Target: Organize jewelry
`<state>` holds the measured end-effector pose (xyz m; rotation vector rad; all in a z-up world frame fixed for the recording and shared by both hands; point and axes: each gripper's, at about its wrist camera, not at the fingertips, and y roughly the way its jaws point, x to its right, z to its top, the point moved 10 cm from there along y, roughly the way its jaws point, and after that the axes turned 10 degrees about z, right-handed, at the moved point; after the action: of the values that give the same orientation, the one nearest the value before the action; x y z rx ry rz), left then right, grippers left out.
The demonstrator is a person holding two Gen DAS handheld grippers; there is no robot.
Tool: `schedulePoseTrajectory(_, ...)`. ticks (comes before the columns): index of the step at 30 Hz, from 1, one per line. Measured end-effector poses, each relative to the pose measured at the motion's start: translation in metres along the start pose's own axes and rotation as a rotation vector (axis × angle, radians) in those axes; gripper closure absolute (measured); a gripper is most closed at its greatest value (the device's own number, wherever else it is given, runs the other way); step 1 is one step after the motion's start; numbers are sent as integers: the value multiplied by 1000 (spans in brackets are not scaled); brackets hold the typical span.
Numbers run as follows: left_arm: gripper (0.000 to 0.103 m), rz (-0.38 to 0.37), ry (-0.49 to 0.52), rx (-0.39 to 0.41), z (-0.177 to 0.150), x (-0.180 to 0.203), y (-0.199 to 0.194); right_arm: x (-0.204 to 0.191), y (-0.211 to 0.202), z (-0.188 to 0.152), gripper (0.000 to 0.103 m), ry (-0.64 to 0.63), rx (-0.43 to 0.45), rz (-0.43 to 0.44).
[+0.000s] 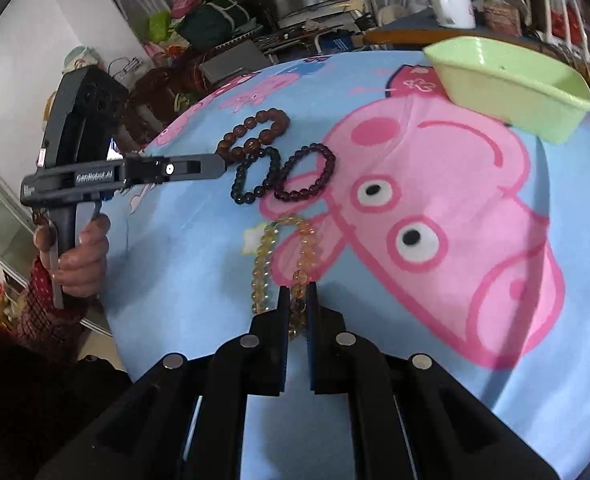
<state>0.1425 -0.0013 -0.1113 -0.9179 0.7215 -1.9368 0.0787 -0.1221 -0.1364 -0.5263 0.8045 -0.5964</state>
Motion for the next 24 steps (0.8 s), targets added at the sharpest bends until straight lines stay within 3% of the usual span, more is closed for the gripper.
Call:
schedulePoseTrajectory(2, 87, -26, 26, -5, -1, 14, 3, 6, -5, 1, 103, 40, 25, -3)
schedulePoseTrajectory(4, 79, -49, 50, -16, -2, 28, 7, 9, -7, 3, 103, 51, 43, -18)
schedulePoseTrajectory(6, 51, -50, 72, -26, -5, 40, 10, 11, -8, 5, 103, 44, 53, -39)
schedulePoseTrajectory(9, 49, -49, 102, -35, -10, 51, 15, 9, -6, 7, 103, 4, 51, -69)
schedulePoseTrajectory(14, 49, 66, 166, -53, -20, 51, 28, 5, -1, 8, 103, -75, 30, -120)
schedulePoseTrajectory(19, 67, 163, 233, -52, -27, 52, 36, 4, 5, 8, 103, -150, 17, -172)
schedulePoseTrajectory(21, 91, 202, 262, -44, -29, 52, 38, 4, 7, 8, 103, -179, 18, -200)
schedulePoseTrajectory(24, 97, 157, 252, -60, -28, 57, 40, 10, 7, 13, 103, -161, 26, -208)
